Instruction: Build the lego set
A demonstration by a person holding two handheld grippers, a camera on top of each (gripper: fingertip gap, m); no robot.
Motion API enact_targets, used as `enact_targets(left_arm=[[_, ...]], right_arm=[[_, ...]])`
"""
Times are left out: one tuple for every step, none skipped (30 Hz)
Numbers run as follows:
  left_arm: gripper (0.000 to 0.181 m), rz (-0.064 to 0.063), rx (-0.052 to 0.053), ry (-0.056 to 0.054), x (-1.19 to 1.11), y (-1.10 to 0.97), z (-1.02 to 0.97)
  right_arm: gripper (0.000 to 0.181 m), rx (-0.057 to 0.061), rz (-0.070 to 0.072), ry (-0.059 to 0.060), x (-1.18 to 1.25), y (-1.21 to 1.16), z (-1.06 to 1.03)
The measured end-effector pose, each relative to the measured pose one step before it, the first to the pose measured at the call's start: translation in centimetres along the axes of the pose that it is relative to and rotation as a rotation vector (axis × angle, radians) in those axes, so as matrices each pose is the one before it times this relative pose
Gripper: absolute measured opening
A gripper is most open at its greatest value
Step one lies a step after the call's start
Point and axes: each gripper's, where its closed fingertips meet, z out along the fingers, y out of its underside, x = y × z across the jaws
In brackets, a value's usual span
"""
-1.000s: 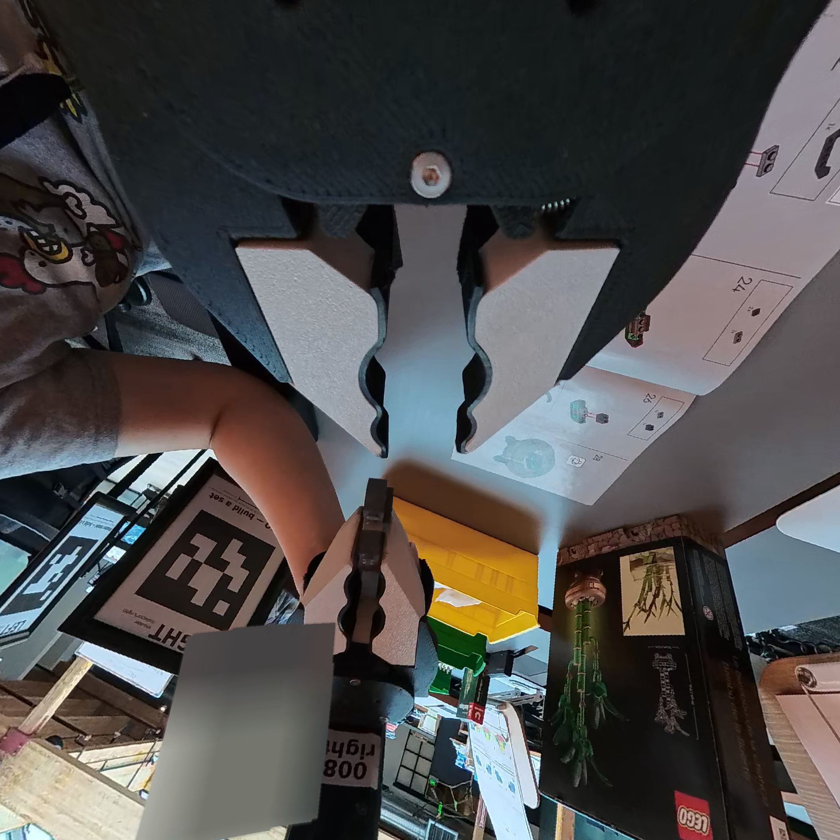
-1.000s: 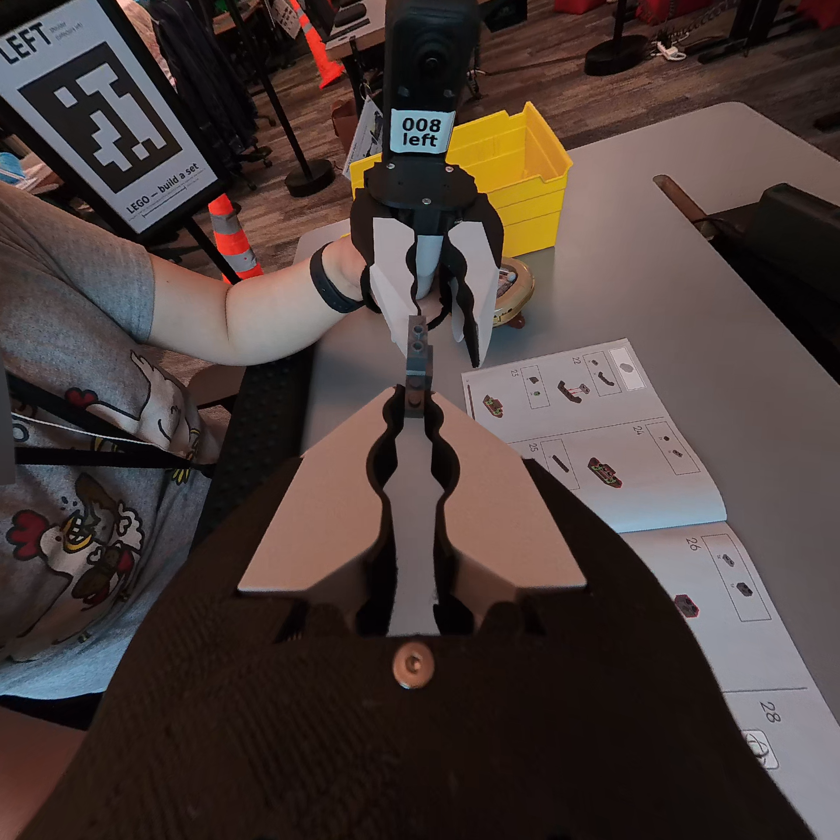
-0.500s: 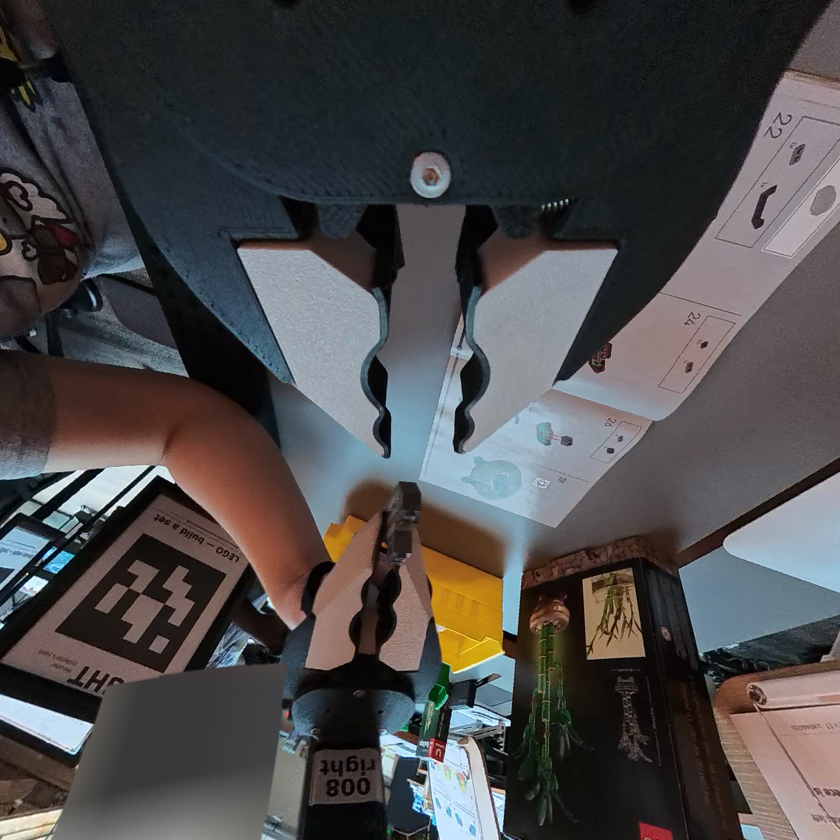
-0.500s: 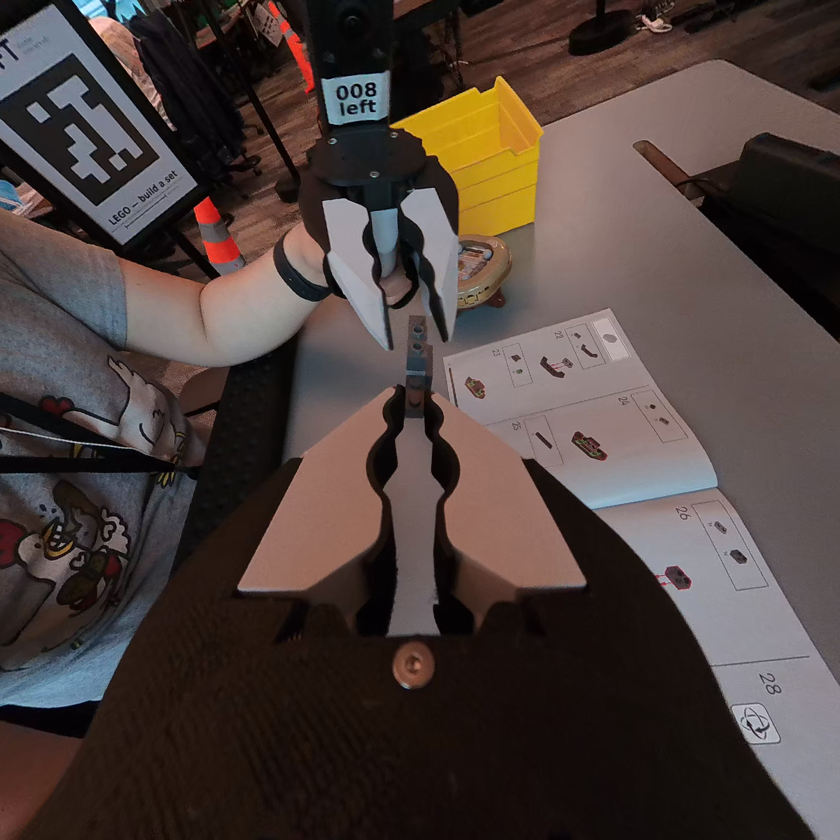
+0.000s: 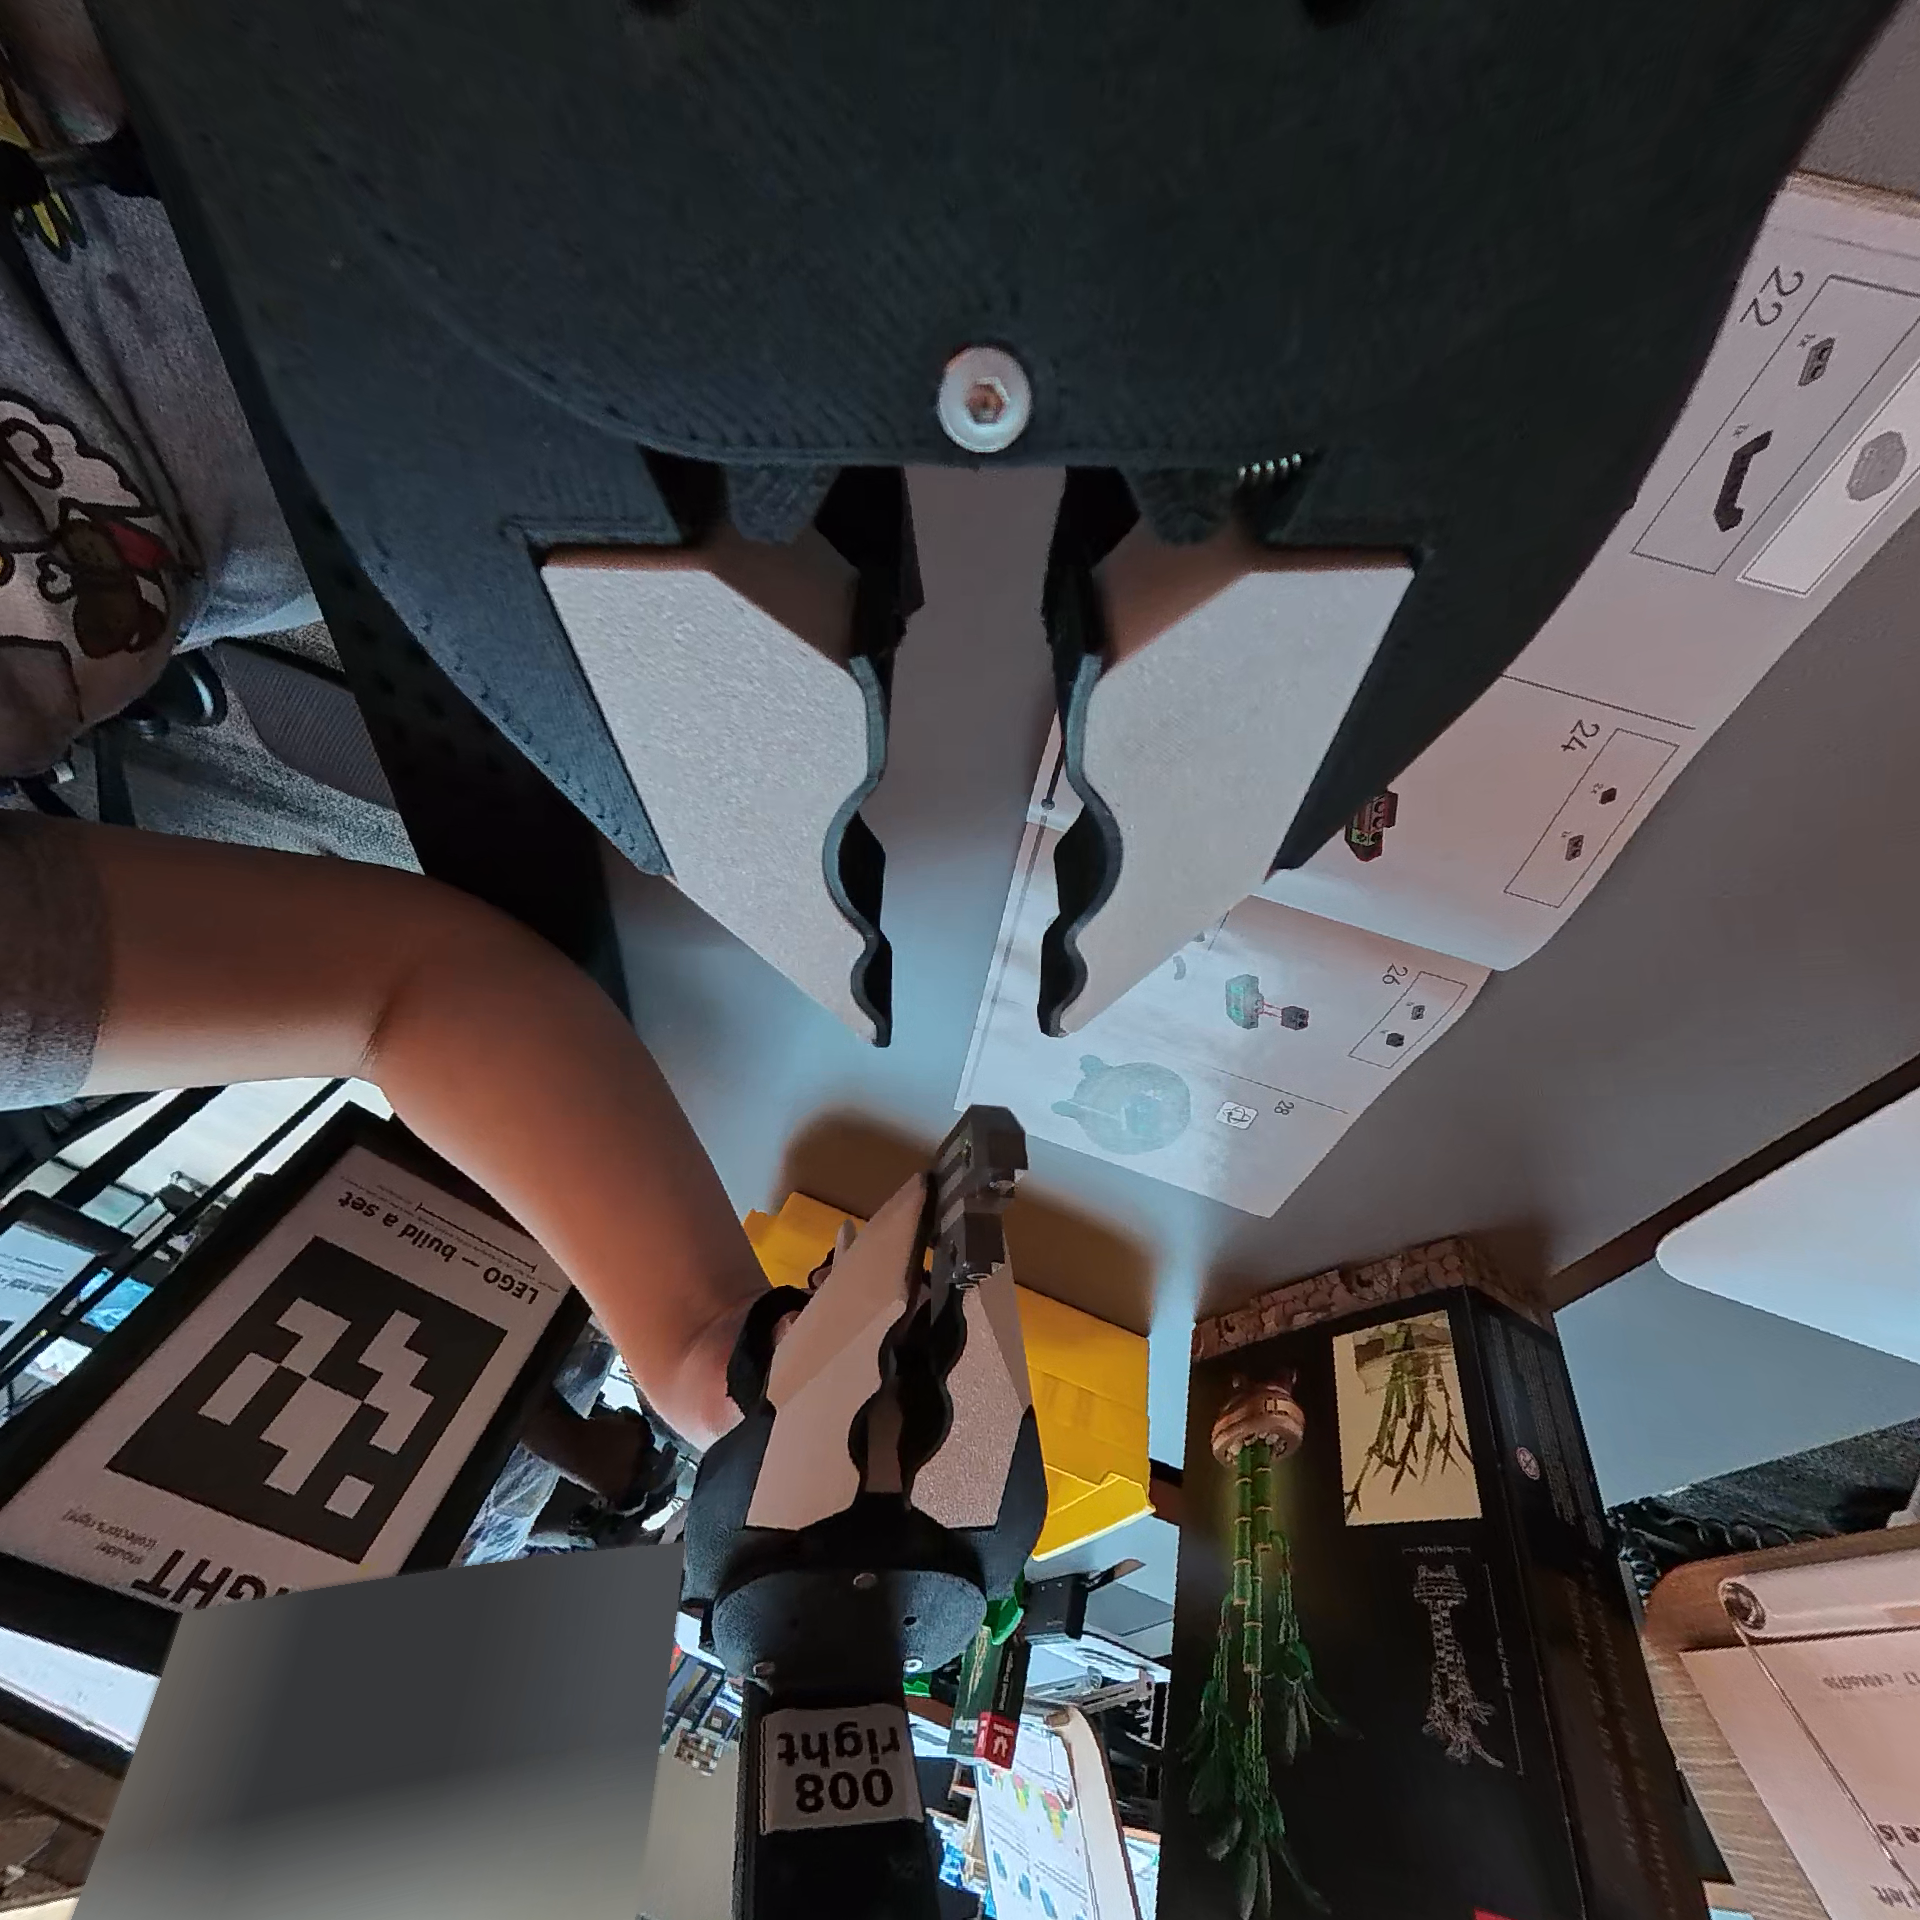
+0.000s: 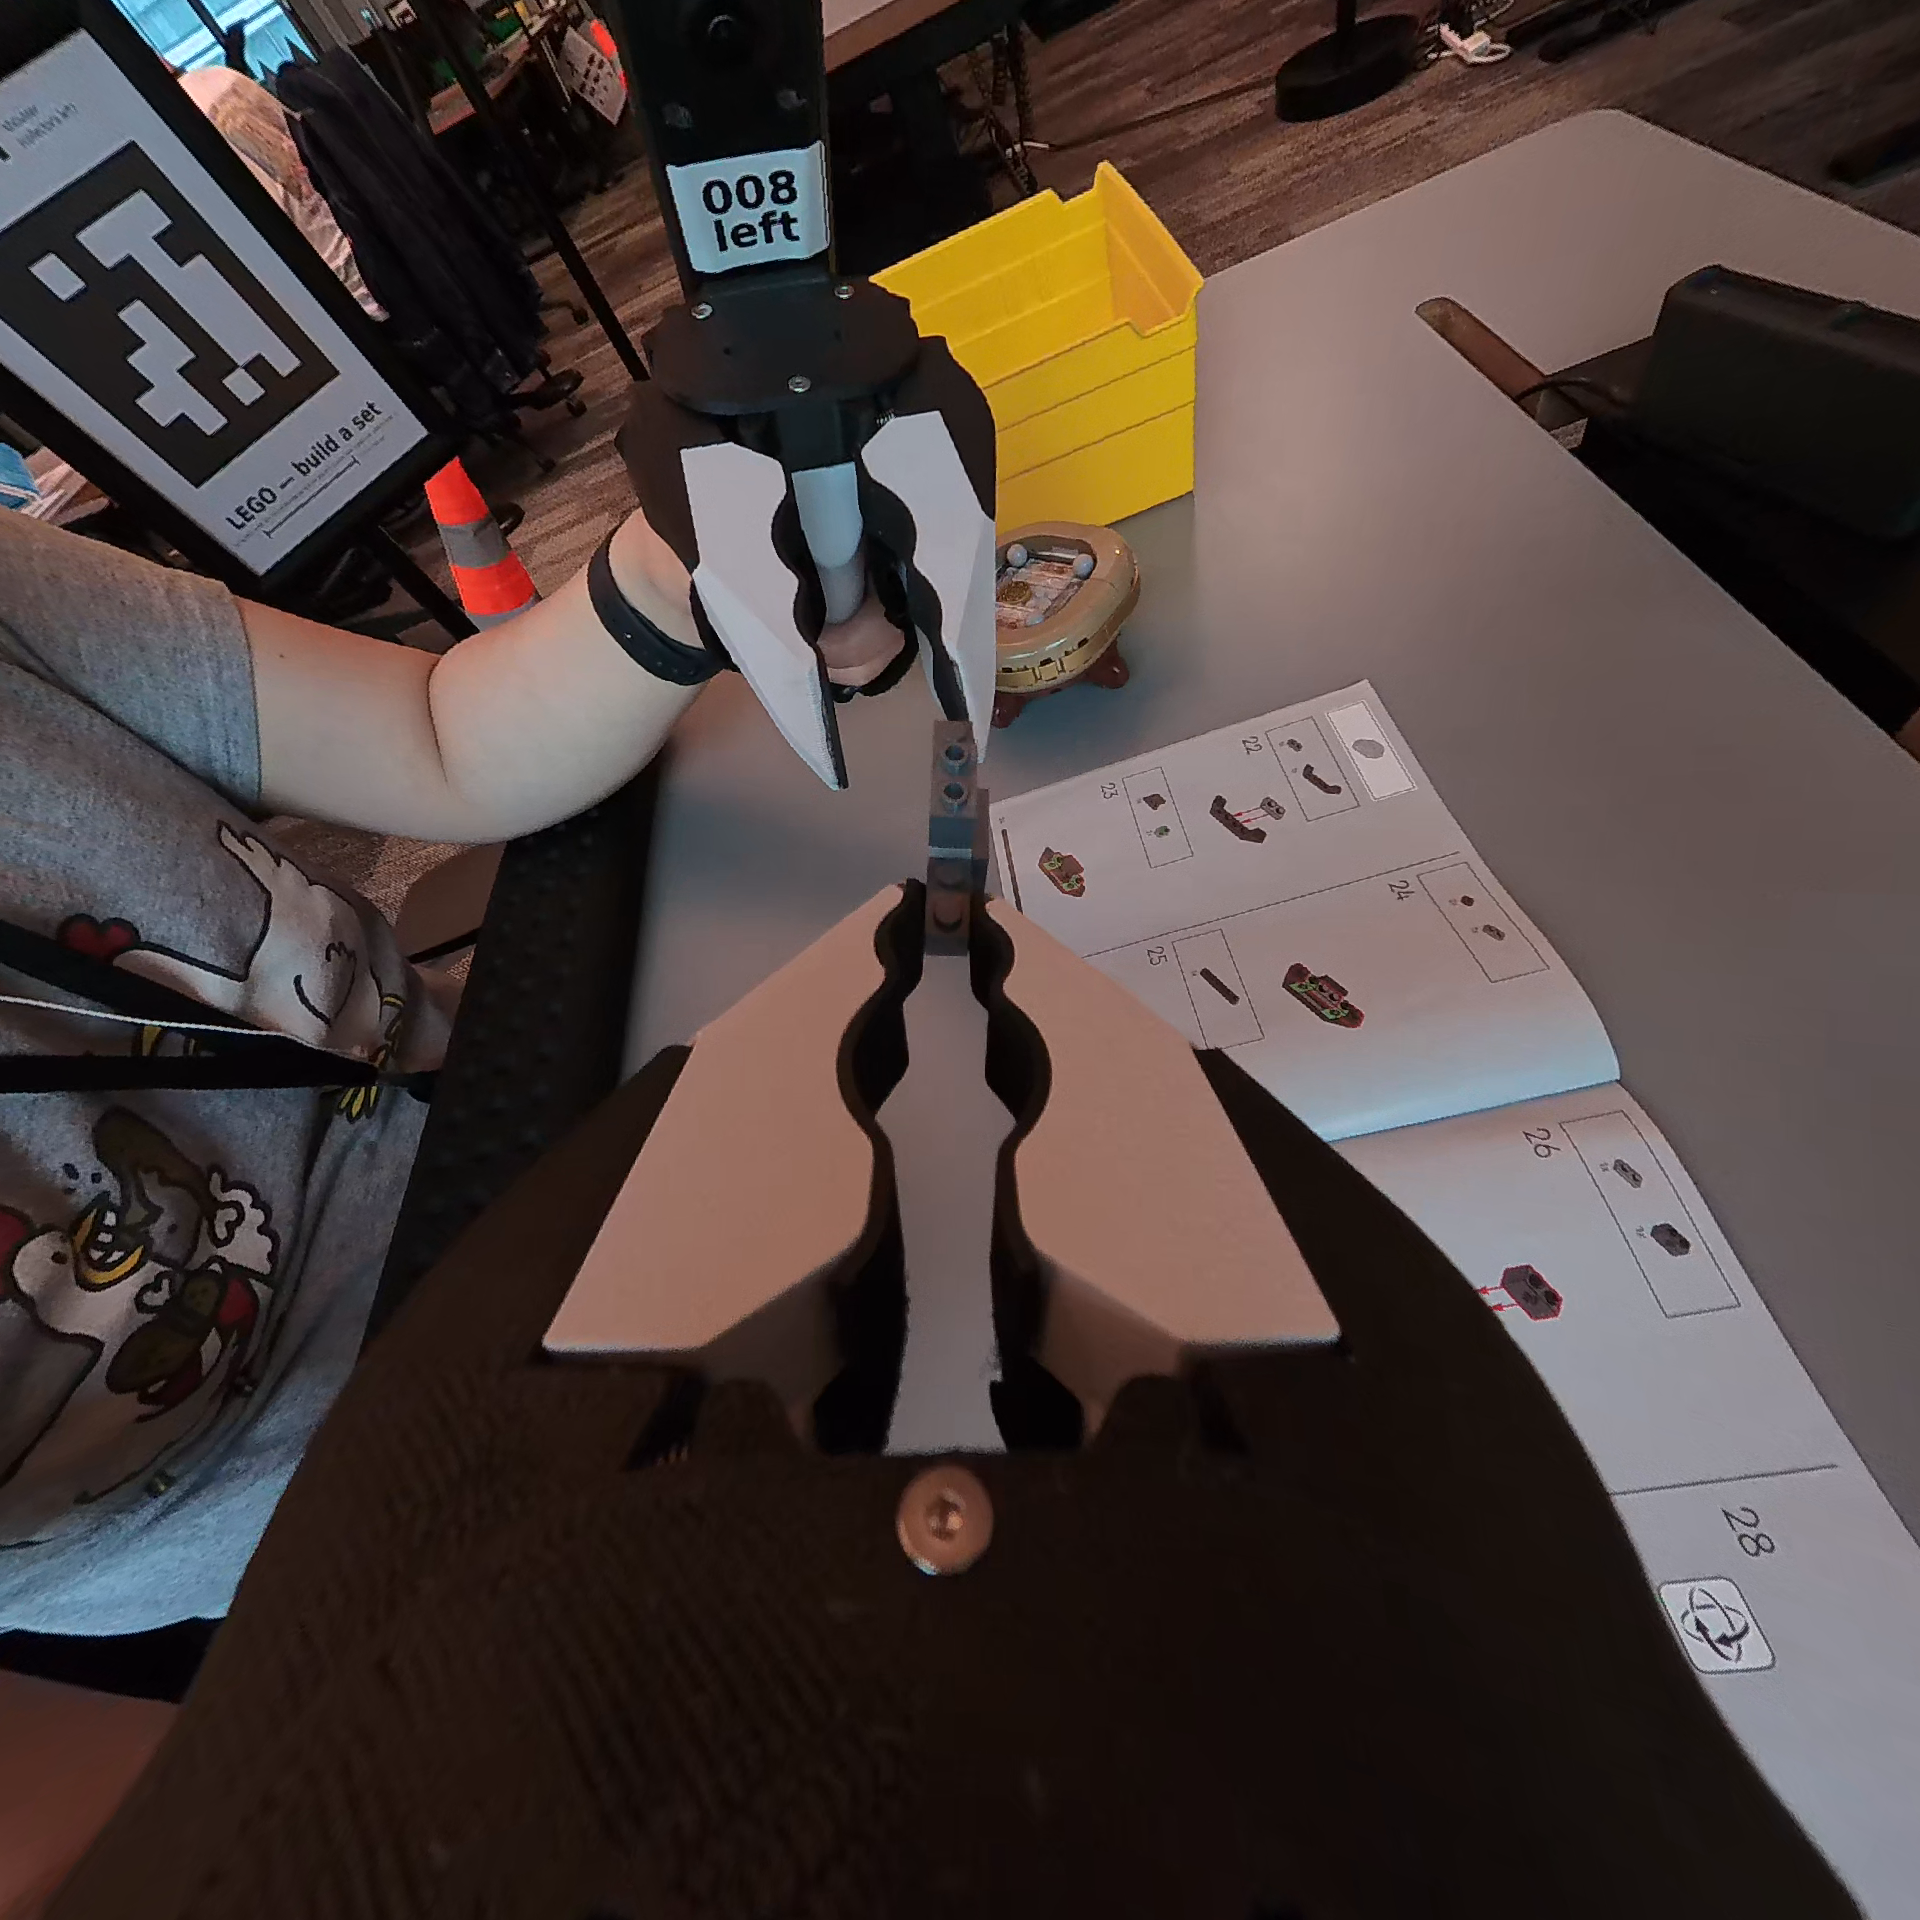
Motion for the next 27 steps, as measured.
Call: enact_targets(left_arm=[[0.026, 0.0004, -0.0003, 0.0000, -0.003, 0.004, -0.002], [0.026, 0.0008, -0.0005, -0.0006, -0.005, 0.009, -0.004], [0.026, 0.0004, -0.0005, 0.0000, 0.008, 0.008, 0.005], [0.026, -0.0002, 0.0000, 0.0012, 0.015, 0.009, 0.002], [0.026, -0.0004, 0.0014, 0.0009, 0.014, -0.017, 0.000], [0.026, -0.0006, 0.0041, 0.0007, 0.023, -0.058, -0.003], [0.027, -0.0023, 0.0074, 0.0027, 0.040, -0.106, 0.001], [0.028, -0.0051, 0.0107, 0.0078, 0.109, -0.155, -0.004], [0.029, -0.0084, 0.0146, 0.0146, 0.218, -0.220, 0.000], [0.031, -0.0104, 0.0178, 0.0198, 0.299, -0.278, 0.008], [0.032, -0.0101, 0.0194, 0.0236, 0.375, -0.306, 0.015], [0.033, -0.0088, 0.0181, 0.0254, 0.395, -0.291, 0.006], [0.034, -0.0060, 0.0140, 0.0220, 0.351, -0.232, 0.019], [0.033, -0.0018, 0.0057, 0.0106, 0.184, -0.111, 0.006], [0.030, 0.0020, -0.0033, -0.0016, -0.004, 0.045, 0.016], [0.029, 0.0050, -0.0068, -0.0094, -0.124, 0.094, 0.011], [0.028, 0.0068, -0.0051, -0.0112, -0.164, 0.103, 0.005], [0.028, 0.0052, -0.0004, -0.0088, -0.141, 0.041, 0.020], [0.028, 0.0006, 0.0046, -0.0013, -0.045, -0.030, 0.036], [0.028, -0.0042, 0.0048, 0.0091, 0.100, -0.026, 0.059], [0.028, -0.0061, 0.0017, 0.0149, 0.193, 0.021, 0.096], [0.028, -0.0051, -0.0002, 0.0116, 0.142, 0.037, 0.092], [0.027, -0.0013, 0.0001, 0.0092, 0.115, 0.025, 0.093], [0.022, 0.0040, 0.0004, 0.0163, 0.247, 0.007, 0.063], [0.010, 0.0096, -0.0016, 0.0172, 0.305, 0.007, 0.008], [0.009, 0.0159, -0.0008, -0.0058, 0.001, -0.076, -0.067], [0.009, 0.0153, 0.0025, -0.0303, -0.338, -0.138, -0.175]], right_arm=[[0.006, -0.0018, 0.0001, 0.0001, 0.000, 0.023, 0.019], [0.007, -0.0017, -0.0004, 0.0001, 0.001, 0.017, 0.029], [0.006, -0.0007, -0.0007, 0.0003, -0.009, 0.019, 0.017], [0.006, 0.0001, -0.0004, -0.0003, -0.017, -0.014, 0.015], [0.006, 0.0005, -0.0005, -0.0007, -0.022, -0.020, 0.018], [0.006, 0.0009, -0.0009, -0.0015, -0.052, -0.027, 0.017], [0.006, 0.0004, -0.0012, -0.0027, -0.084, -0.037, 0.014], [0.006, 0.0005, -0.0028, -0.0040, -0.142, -0.062, 0.032], [0.006, 0.0017, -0.0046, -0.0082, -0.239, -0.103, 0.034], [0.006, 0.0031, -0.0059, -0.0097, -0.281, -0.147, 0.043], [0.006, 0.0015, -0.0069, -0.0079, -0.285, -0.143, 0.055], [0.006, -0.0014, -0.0080, -0.0057, -0.260, -0.116, 0.051], [0.006, -0.0022, -0.0093, -0.0038, -0.237, -0.091, 0.074], [0.006, -0.0040, -0.0081, -0.0036, -0.222, -0.045, 0.073], [0.006, -0.0040, -0.0078, -0.0020, -0.174, -0.033, 0.071], [0.006, -0.0042, -0.0059, -0.0011, -0.130, -0.022, 0.066], [0.006, -0.0021, -0.0040, -0.0033, -0.149, -0.038, 0.078], [0.006, -0.0011, -0.0022, -0.0047, -0.148, -0.048, 0.079], [0.006, -0.0023, -0.0030, -0.0037, -0.136, -0.028, 0.093], [0.006, -0.0028, -0.0039, -0.0018, -0.094, -0.035, 0.117], [0.006, -0.0043, -0.0024, -0.0023, -0.097, -0.005, 0.123], [0.006, -0.0043, -0.0016, -0.0037, -0.119, -0.001, 0.136], [0.006, -0.0042, -0.0022, -0.0007, -0.051, 0.001, 0.139], [0.006, -0.0010, -0.0050, -0.0021, -0.097, -0.060, 0.152], [0.006, 0.0023, -0.0103, -0.0185, -0.392, -0.095, 0.142], [0.008, 0.0055, -0.0233, 0.0114, 0.027, -0.132, 0.128], [0.018, 0.0129, -0.0460, 0.0491, 0.544, -0.295, 0.103]])
